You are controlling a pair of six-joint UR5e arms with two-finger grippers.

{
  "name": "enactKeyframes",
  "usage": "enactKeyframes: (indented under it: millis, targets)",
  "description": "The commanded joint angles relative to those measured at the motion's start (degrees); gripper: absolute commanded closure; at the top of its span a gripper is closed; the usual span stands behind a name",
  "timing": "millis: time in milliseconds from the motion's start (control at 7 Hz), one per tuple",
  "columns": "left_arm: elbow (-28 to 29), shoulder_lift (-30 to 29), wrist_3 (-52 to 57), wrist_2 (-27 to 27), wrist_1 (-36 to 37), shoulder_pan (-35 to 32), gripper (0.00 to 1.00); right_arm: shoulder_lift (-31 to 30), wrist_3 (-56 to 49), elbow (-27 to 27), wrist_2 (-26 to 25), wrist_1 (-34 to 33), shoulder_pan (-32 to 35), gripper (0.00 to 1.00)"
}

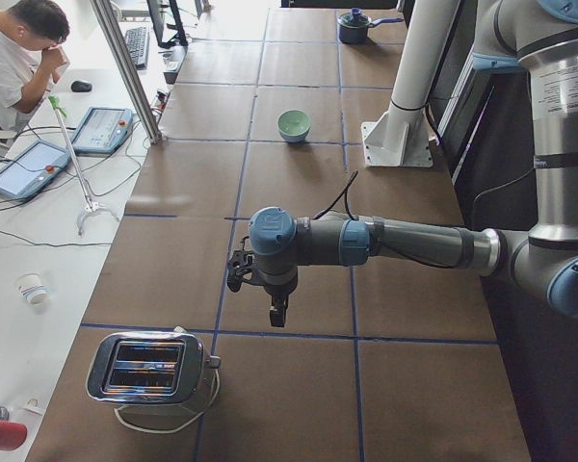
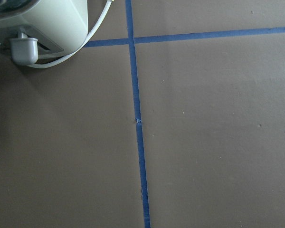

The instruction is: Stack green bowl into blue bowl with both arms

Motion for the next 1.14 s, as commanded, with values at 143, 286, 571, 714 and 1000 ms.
enactKeyframes:
  millis: [143, 286, 571, 714, 1000]
  targets:
    - [-0.20, -0.30, 0.57, -0.02, -0.17, 0.12, 0.00, 1.10, 0.94, 0.43, -1.29, -5.29, -1.29, 0.00]
    - [-0.46, -0.40, -0.04, -0.11, -0.17, 0.04, 0.00, 2.06, 0.94, 0.26, -1.38, -5.58, -1.99, 0.00]
    - [-0.46, 0.13, 0.13, -0.11, -1.04, 0.04, 0.00, 3.39, 1.02, 0.26, -1.29, -5.41, -2.00, 0.00]
    - [0.06, -0.04, 0.13, -0.11, -1.49, 0.04, 0.00, 3.39, 1.90, -0.09, -1.38, -5.15, -2.00, 0.00]
    - [-0.20, -0.22, -0.04, -0.11, -1.40, 0.04, 0.00, 3.39, 1.99, 0.26, -1.12, -4.97, -2.00, 0.00]
